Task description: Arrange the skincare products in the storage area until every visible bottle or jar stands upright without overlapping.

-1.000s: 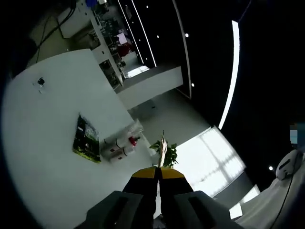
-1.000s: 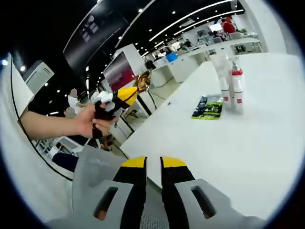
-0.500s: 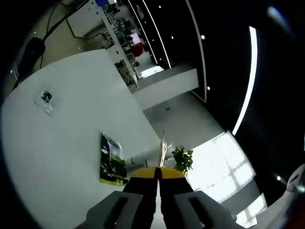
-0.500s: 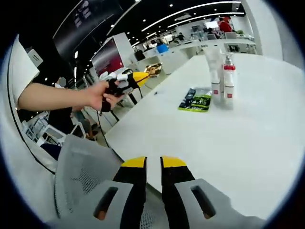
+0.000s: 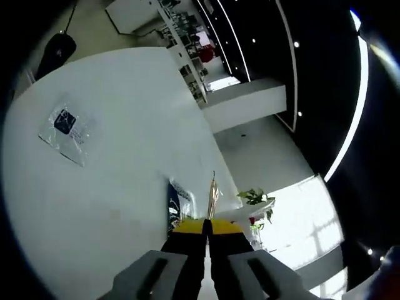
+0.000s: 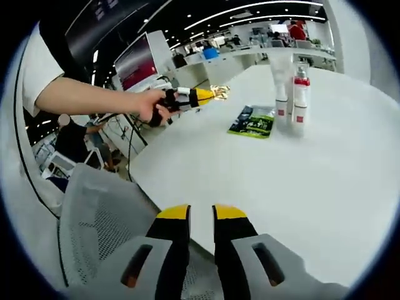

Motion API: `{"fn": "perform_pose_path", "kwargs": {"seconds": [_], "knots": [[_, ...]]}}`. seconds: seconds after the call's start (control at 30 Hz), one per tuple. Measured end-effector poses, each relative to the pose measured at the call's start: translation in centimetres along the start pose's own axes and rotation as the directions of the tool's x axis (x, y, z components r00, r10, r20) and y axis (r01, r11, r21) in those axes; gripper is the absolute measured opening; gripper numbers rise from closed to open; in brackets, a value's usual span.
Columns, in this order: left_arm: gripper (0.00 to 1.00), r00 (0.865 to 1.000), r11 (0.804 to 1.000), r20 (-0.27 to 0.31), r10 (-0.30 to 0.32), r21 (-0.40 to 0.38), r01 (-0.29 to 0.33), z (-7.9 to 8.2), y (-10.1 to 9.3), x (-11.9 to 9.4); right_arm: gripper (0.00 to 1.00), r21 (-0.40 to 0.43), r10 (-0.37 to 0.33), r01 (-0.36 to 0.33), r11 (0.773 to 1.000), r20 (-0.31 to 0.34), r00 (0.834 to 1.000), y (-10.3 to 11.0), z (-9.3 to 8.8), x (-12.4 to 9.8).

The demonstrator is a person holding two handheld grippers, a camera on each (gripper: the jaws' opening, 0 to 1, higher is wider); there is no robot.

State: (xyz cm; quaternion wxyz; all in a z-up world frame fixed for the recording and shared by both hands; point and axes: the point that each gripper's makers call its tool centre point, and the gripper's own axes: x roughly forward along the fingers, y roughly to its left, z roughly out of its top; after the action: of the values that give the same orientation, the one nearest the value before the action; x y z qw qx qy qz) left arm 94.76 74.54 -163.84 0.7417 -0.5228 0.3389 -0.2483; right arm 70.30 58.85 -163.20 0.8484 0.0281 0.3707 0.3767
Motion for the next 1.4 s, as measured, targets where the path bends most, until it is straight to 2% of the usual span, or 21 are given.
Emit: {"fn": "perform_pose_path", "kwargs": {"seconds": [0.07,0.2,0.43,0.5,0.6,0.7,0.83,0.93,1.2,1.4], "knots": [[0.0,1.0,1.0,-0.005,0.006,-0.015,-0.006,0.4,0.6,0.8,0.12,0.006,-0.006,0.006,1.0,-0.013,1.0,-0.2,-0.2,0.1],[0.0,0.998,0.998,-0.018,0.056,-0.035,-0.057,0.6,2.1,1.9,0.12,0.01,-0.01,0.01,1.0,-0.022,1.0,-0.3,-0.4,0.2],[0.0,0.991,0.99,-0.037,0.13,-0.05,-0.131,1.6,4.5,2.7,0.13,0.012,-0.02,0.02,1.0,-0.035,0.999,-0.5,-0.7,0.3],[0.0,0.985,0.984,-0.04,0.169,-0.049,-0.171,1.9,5.3,2.8,0.13,0.013,-0.022,0.022,1.0,-0.041,0.999,-0.5,-0.7,0.3],[0.0,0.984,0.983,-0.047,0.17,-0.07,-0.173,2.3,5.7,3.0,0.12,0.012,-0.023,0.024,1.0,-0.043,0.999,-0.6,-0.8,0.3],[0.0,0.986,0.984,-0.05,0.162,-0.073,-0.165,2.3,5.2,3.2,0.12,0.011,-0.024,0.025,1.0,-0.046,0.999,-0.6,-0.8,0.3],[0.01,0.982,0.98,-0.061,0.18,-0.068,-0.184,2.4,5.5,3.6,0.12,0.005,-0.021,0.021,1.0,-0.052,0.998,-0.4,-0.9,0.4],[0.01,0.973,0.973,-0.088,0.212,-0.073,-0.219,2.4,6.1,3.7,0.11,-0.005,-0.016,0.015,1.0,-0.06,0.998,-0.3,-1.0,0.5],[0.03,0.958,0.958,-0.093,0.271,-0.073,-0.278,2.5,7.2,3.3,0.12,0.0,-0.026,0.026,1.0,-0.059,0.998,-0.5,-1.0,0.4],[0.04,0.954,0.954,-0.122,0.273,-0.094,-0.285,2.3,7.1,3.4,0.12,-0.005,-0.029,0.029,1.0,-0.058,0.998,-0.6,-1.0,0.4]]}}
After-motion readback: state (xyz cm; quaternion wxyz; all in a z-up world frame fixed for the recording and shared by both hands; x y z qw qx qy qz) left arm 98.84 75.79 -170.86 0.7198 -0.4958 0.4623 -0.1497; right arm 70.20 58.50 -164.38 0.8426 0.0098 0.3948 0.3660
